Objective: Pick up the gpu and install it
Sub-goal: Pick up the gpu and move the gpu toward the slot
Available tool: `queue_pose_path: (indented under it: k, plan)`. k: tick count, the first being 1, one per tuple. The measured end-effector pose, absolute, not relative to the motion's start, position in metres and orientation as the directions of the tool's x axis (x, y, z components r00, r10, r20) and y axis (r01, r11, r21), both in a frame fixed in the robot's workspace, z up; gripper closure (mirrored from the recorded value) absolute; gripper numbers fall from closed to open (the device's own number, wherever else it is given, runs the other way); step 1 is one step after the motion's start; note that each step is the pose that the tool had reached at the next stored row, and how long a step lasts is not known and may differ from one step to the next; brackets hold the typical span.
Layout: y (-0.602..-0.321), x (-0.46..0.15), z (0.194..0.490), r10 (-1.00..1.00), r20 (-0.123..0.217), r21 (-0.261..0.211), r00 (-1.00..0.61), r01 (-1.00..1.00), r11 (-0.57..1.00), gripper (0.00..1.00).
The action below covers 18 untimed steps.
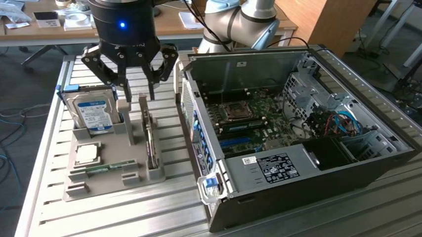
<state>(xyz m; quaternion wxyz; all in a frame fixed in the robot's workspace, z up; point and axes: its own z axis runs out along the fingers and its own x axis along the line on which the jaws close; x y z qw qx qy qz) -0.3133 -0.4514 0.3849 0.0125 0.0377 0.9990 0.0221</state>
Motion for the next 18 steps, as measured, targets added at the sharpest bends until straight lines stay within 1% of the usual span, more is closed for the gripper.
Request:
queue_pose_path:
  k: [1, 18]
  plan:
    - [-0.451, -0.313, 0.385, 0.076, -0.023, 0.045, -0.997, 0.075, 0.996, 0.53]
    - [-0.451, -0.313, 0.367, 0.076, -0.023, 0.047, -0.997, 0.075, 0.996, 0.53]
